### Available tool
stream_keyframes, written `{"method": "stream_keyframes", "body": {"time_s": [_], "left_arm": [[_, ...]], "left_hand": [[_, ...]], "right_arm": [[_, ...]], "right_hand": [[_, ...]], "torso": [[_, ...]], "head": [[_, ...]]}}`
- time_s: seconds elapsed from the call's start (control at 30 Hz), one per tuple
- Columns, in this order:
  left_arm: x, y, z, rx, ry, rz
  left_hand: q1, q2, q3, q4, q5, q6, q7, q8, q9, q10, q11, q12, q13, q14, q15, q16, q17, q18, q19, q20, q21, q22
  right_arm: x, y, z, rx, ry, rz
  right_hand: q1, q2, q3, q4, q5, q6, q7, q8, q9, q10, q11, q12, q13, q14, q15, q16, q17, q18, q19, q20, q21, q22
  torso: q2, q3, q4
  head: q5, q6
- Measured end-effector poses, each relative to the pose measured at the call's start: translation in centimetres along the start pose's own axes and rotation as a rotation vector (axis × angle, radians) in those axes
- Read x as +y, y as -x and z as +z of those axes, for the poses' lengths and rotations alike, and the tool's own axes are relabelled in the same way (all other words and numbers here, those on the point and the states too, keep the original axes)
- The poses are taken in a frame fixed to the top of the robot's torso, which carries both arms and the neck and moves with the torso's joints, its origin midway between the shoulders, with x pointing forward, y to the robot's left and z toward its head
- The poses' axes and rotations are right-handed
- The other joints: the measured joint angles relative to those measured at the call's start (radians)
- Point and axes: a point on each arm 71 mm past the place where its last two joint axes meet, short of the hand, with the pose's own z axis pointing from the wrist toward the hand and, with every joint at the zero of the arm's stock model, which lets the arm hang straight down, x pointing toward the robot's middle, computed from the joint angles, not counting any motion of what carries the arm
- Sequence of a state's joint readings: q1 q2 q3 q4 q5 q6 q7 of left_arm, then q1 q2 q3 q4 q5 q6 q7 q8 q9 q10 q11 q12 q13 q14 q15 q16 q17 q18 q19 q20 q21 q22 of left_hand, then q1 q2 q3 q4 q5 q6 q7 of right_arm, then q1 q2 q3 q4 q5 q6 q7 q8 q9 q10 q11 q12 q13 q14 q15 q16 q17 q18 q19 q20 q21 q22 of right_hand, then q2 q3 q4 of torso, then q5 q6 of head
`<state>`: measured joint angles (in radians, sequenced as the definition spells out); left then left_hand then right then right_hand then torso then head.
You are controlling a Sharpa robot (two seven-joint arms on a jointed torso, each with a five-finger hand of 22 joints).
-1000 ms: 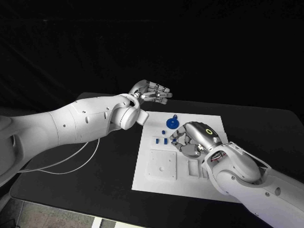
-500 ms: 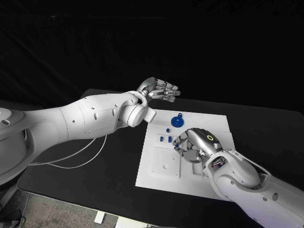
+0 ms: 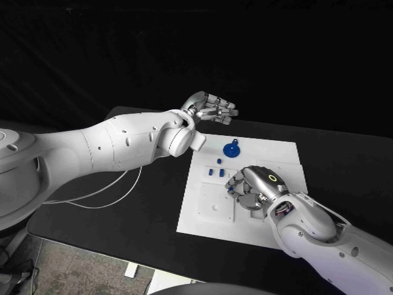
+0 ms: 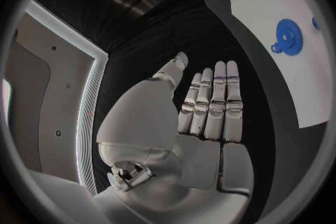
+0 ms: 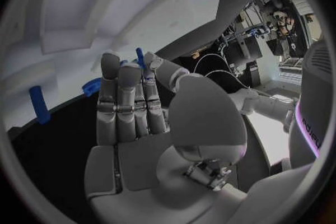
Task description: Assemble the parts on the task board
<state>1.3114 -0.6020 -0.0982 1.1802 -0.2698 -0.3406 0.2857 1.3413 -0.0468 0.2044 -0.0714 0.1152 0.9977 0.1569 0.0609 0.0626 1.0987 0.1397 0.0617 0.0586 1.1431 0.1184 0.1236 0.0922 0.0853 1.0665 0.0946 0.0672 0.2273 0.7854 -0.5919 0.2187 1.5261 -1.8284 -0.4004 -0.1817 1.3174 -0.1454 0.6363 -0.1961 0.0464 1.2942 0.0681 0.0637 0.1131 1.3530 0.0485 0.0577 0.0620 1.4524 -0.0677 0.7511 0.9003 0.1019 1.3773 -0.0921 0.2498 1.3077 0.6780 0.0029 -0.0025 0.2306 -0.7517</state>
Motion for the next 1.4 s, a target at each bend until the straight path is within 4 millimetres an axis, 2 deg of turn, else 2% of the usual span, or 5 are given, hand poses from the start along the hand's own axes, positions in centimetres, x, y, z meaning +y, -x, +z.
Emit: {"method": "stream_keyframes", "body": {"time_s": [0.2,0.6,1.4], "left_arm": [[0.0,0.0,0.0,0.000,0.000,0.000],[0.0,0.0,0.0,0.001,0.001,0.000],[0.1,0.0,0.1,0.002,0.004,0.000]], "left_hand": [[0.000,0.000,0.000,0.000,0.000,-0.009,0.001,0.000,0.000,0.000,0.000,0.000,0.000,-0.003,0.003,0.000,0.000,0.000,0.000,0.000,0.000,-0.002],[0.000,0.000,0.000,0.000,0.000,-0.016,0.002,0.000,0.000,-0.007,0.000,0.000,0.000,-0.007,0.000,-0.004,0.000,0.000,0.000,0.000,0.000,-0.011],[0.000,0.000,0.000,0.000,0.000,-0.015,0.002,0.000,0.000,-0.007,0.000,0.000,0.000,-0.007,0.000,-0.004,0.000,0.000,0.004,0.004,0.004,-0.021]], "right_arm": [[-0.2,-0.3,-0.2,0.019,-0.005,0.002],[-0.2,-0.7,-0.3,0.041,-0.005,0.006],[0.0,-1.1,-0.3,0.056,0.004,0.007]], "right_hand": [[0.001,0.001,0.000,0.000,0.000,0.000,0.000,0.000,0.000,0.000,0.000,0.000,0.000,0.000,0.000,0.000,0.000,0.000,0.000,0.000,0.000,0.000],[0.003,0.002,0.001,-0.005,0.000,0.000,0.000,0.000,0.001,0.000,0.000,-0.002,0.000,0.000,0.000,0.000,0.000,0.000,0.002,0.002,0.000,0.000],[-0.001,0.006,-0.002,-0.007,-0.001,0.000,0.000,0.000,0.002,0.000,0.000,0.000,0.002,0.000,0.000,0.000,0.000,0.000,0.004,0.003,0.000,0.000]], "torso": [[0.000,-0.0006,0.0007],[0.000,-0.0006,0.0019],[0.001,-0.0005,0.0015]], "head": [[-0.001,-0.007],[0.007,-0.025],[0.013,-0.031]]}}
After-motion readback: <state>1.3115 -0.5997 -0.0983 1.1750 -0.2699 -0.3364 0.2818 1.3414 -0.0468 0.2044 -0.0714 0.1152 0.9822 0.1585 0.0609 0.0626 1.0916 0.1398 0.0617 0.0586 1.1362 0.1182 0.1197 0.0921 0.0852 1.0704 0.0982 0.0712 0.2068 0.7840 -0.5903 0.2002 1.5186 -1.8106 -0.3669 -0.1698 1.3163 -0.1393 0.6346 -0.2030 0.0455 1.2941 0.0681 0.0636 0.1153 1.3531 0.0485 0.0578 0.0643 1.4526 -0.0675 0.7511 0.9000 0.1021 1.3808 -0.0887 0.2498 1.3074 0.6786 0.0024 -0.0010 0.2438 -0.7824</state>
